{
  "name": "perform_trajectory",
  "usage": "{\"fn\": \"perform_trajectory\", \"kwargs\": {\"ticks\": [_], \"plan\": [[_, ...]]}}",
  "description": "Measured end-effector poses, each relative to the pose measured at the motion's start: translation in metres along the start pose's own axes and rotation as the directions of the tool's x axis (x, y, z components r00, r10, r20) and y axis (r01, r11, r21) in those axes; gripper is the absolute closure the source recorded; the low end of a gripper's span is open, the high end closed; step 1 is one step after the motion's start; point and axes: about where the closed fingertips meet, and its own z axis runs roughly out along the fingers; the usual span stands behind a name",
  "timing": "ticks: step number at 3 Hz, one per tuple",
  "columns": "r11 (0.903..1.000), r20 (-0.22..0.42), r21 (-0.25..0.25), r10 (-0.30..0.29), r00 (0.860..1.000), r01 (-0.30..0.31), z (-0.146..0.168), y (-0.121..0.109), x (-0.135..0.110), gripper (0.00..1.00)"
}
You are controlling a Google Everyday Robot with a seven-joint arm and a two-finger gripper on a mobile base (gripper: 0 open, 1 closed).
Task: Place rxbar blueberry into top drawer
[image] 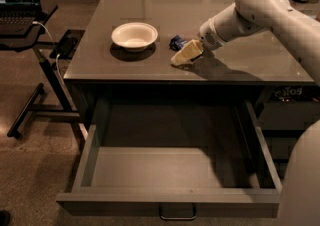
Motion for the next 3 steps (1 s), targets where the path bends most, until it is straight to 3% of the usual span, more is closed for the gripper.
{"fn": "perform_trajectory", "kwargs": {"ticks": [3], "plan": [[1.0,0.0,0.0,0.0,1.0,0.0,0.0002,0.0001,0.0,0.87]]}}
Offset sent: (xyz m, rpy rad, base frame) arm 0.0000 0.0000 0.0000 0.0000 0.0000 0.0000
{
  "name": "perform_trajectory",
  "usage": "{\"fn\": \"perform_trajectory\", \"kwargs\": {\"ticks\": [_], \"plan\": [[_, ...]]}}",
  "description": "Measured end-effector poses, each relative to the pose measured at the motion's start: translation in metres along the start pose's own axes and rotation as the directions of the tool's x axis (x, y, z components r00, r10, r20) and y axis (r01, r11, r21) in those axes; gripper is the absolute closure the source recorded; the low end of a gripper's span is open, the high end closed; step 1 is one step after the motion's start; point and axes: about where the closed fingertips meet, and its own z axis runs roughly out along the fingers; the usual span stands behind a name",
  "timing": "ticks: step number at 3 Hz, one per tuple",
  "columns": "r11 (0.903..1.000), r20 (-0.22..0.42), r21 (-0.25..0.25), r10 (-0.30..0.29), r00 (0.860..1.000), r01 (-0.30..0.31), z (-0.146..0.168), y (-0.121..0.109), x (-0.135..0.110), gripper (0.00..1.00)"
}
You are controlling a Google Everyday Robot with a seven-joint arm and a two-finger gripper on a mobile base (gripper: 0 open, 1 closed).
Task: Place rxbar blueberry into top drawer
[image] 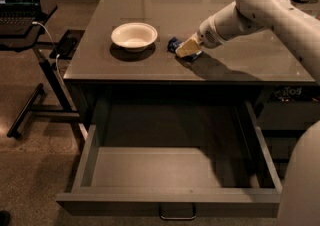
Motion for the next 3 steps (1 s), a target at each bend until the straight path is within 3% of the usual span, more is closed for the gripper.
{"fn": "perform_trajectory", "kwargs": {"ticks": [1,2,3], "plan": [[1.0,0.0,0.0,0.0,1.0,0.0,-0.006,0.0,-0.006,1.0],[1.0,0.0,0.0,0.0,1.0,0.0,-0.007,0.0,-0.007,1.0],[0.9996,0.01,0.027,-0.008,1.0,0.007,-0.039,0.005,0.005,1.0]]}}
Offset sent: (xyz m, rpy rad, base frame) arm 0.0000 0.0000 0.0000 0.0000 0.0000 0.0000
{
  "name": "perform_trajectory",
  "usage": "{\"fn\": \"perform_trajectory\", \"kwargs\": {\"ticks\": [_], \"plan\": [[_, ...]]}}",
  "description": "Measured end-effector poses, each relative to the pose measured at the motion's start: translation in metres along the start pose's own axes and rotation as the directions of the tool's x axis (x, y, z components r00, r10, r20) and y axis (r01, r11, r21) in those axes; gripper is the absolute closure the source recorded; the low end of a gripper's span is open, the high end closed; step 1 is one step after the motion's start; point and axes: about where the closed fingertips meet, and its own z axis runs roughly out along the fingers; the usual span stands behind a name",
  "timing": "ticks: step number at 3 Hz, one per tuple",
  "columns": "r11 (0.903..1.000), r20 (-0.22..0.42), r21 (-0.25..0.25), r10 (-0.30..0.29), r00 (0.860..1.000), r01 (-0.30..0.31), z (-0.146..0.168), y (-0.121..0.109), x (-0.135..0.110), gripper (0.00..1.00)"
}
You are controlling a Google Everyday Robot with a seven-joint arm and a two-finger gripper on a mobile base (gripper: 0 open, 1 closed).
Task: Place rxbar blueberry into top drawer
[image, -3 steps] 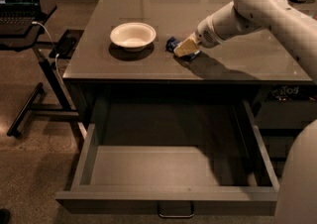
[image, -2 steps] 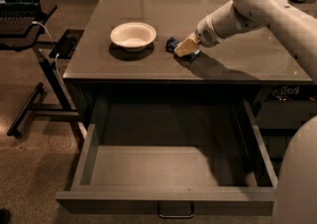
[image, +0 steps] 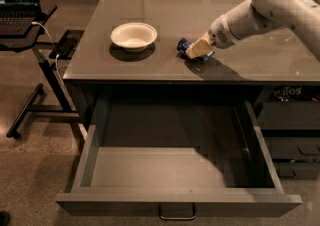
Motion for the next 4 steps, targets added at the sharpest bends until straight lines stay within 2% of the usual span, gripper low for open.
{"fn": "perform_trajectory", "kwargs": {"ticks": [1,2,3,4], "plan": [[0.9996,0.024,0.03,-0.006,1.0,0.005,-0.04,0.012,0.016,1.0],[0.9986,0.05,0.053,0.0,0.999,-0.003,-0.075,0.034,0.041,1.0],[0.9983,0.048,0.057,0.014,0.999,-0.016,-0.1,0.066,0.078,1.0],[0.9991,0.021,0.018,0.038,0.999,-0.038,-0.104,0.101,0.119,1.0]]}}
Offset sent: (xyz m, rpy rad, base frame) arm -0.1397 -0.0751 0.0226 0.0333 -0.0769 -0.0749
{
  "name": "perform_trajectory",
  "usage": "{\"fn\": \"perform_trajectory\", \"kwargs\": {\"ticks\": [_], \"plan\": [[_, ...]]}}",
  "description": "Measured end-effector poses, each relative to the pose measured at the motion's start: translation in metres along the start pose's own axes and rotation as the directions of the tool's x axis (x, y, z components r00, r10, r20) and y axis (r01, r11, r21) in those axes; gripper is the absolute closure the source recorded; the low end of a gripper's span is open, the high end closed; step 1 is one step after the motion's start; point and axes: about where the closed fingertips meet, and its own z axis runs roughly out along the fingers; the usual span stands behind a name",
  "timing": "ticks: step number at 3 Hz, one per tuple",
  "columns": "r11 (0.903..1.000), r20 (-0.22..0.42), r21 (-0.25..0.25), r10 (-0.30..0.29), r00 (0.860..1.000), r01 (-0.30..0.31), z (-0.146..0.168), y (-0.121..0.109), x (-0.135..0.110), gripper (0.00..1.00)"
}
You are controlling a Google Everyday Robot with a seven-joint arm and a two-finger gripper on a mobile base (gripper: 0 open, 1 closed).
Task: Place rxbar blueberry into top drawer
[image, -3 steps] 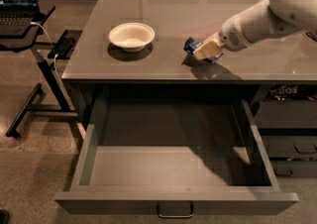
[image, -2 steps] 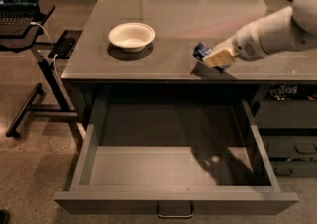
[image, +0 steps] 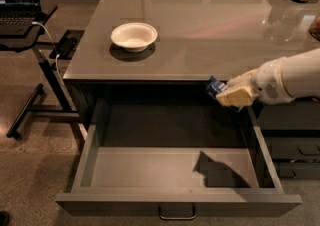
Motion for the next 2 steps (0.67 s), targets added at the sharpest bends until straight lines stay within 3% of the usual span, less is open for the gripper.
{"fn": "perform_trajectory", "kwargs": {"ticks": [1,2], "plan": [[0.9969,-0.04,-0.062,0.046,0.998,-0.049,0.018,0.029,0.043,1.0],[0.9812,-0.106,-0.131,0.128,0.986,-0.141,0.058,0.048,0.094,1.0]]}}
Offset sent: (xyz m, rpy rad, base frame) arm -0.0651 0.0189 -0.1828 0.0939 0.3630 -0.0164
